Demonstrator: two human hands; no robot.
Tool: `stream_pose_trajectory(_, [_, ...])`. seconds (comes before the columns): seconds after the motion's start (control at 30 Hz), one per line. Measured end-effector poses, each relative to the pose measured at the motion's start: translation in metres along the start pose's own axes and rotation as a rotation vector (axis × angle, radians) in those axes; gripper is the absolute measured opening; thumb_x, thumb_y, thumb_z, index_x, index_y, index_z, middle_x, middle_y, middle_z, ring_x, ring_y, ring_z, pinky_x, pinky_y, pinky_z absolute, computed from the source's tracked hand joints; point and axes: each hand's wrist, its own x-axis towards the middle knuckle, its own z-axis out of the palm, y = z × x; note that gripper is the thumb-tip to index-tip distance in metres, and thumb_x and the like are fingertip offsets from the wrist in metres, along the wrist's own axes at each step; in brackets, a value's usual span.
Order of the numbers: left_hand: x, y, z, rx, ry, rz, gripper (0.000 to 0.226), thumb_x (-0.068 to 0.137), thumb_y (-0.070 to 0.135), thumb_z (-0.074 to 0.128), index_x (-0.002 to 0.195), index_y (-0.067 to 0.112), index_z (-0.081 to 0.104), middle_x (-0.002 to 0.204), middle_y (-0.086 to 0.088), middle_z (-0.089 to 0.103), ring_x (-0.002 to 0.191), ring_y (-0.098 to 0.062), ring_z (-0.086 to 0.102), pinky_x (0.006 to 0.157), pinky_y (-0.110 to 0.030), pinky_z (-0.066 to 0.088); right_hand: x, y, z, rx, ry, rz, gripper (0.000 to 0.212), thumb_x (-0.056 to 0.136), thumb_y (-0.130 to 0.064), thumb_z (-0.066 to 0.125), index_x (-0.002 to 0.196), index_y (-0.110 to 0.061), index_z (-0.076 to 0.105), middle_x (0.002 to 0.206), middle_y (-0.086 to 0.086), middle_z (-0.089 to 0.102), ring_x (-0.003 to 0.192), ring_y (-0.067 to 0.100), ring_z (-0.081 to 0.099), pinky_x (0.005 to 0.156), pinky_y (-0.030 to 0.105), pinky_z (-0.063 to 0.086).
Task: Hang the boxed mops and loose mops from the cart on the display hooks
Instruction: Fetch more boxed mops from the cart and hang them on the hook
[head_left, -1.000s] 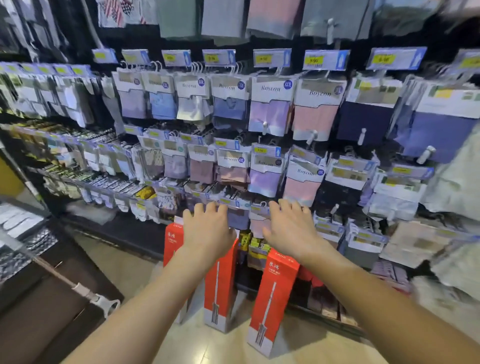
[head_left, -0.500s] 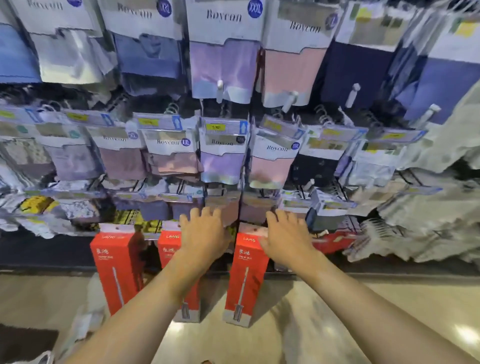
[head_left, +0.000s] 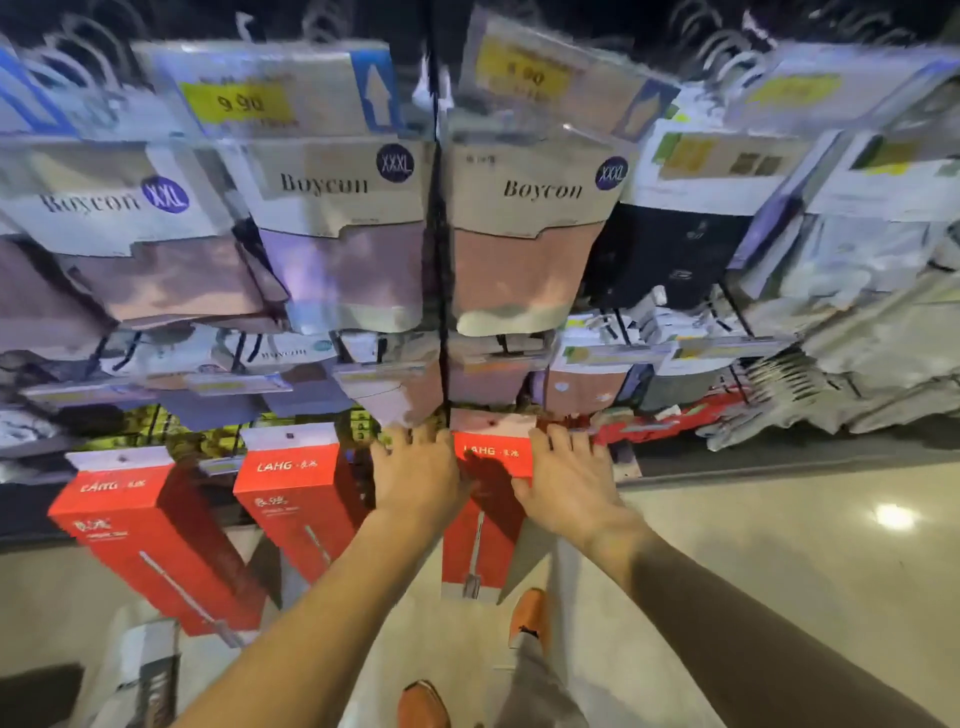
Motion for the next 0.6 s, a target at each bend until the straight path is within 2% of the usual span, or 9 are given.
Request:
stream_pose_trajectory(0.17, [0.055, 0.009, 0.047, -0.029, -0.037, -0.024, 0.056, 0.096, 0.05, 0.056, 0.141, 0.016, 0.05, 0.148, -0.008, 0.051, 0.142, -0.035, 0.041, 0.116, -0.052, 0.034, 0.055, 0.017, 0.051, 0.059, -0.056, 0.028, 0.07, 0.098, -0.058, 0.049, 0.153, -0.018, 0.034, 0.146, 0.008, 0.044, 0.133, 0.036, 0.043, 0.107, 0.049, 0.037])
stream_pose_trajectory(0.3, [0.096, 0.009, 0.082, -0.218, -0.002, -0.086, 0.06, 0.097, 0.048, 0.058, 0.145, 0.016, 0.045, 0.149, -0.01, 0.051, 0.143, -0.035, 0.039, 0.113, -0.05, 0.037, 0.093, 0.025, 0.085, 0.278, -0.052, 0.097, 0.068, 0.1, -0.053, 0.052, 0.152, -0.015, 0.033, 0.149, 0.011, 0.044, 0.134, 0.036, 0.045, 0.107, 0.046, 0.041])
stream_pose_trajectory(0.43, [0.13, 0.007, 0.122, -0.46, 0.048, -0.155, 0.06, 0.094, 0.043, 0.067, 0.139, 0.008, 0.05, 0.138, -0.018, 0.058, 0.133, -0.041, 0.049, 0.108, -0.05, 0.045, 0.122, 0.019, 0.119, 0.601, 0.087, 0.217, 0.06, 0.097, -0.042, 0.066, 0.141, -0.006, 0.046, 0.137, 0.019, 0.057, 0.128, 0.039, 0.055, 0.098, 0.044, 0.044])
stream_pose_trajectory(0.5, [0.143, 0.007, 0.136, -0.644, 0.035, -0.18, 0.053, 0.094, 0.038, 0.069, 0.132, 0.004, 0.053, 0.123, -0.023, 0.067, 0.119, -0.045, 0.059, 0.097, -0.05, 0.051, 0.137, 0.018, 0.134, 0.73, 0.151, 0.274, 0.052, 0.097, -0.039, 0.067, 0.13, -0.002, 0.052, 0.128, 0.023, 0.064, 0.121, 0.042, 0.061, 0.093, 0.045, 0.048])
stream_pose_trajectory(0.6, [0.155, 0.007, 0.147, -0.872, 0.079, -0.197, 0.035, 0.097, 0.025, 0.068, 0.121, 0.0, 0.062, 0.11, -0.024, 0.073, 0.106, -0.043, 0.066, 0.09, -0.046, 0.053, 0.156, 0.021, 0.159, 0.801, 0.283, 0.249, 0.043, 0.1, -0.034, 0.066, 0.118, 0.004, 0.058, 0.106, 0.027, 0.071, 0.104, 0.043, 0.068, 0.082, 0.042, 0.049])
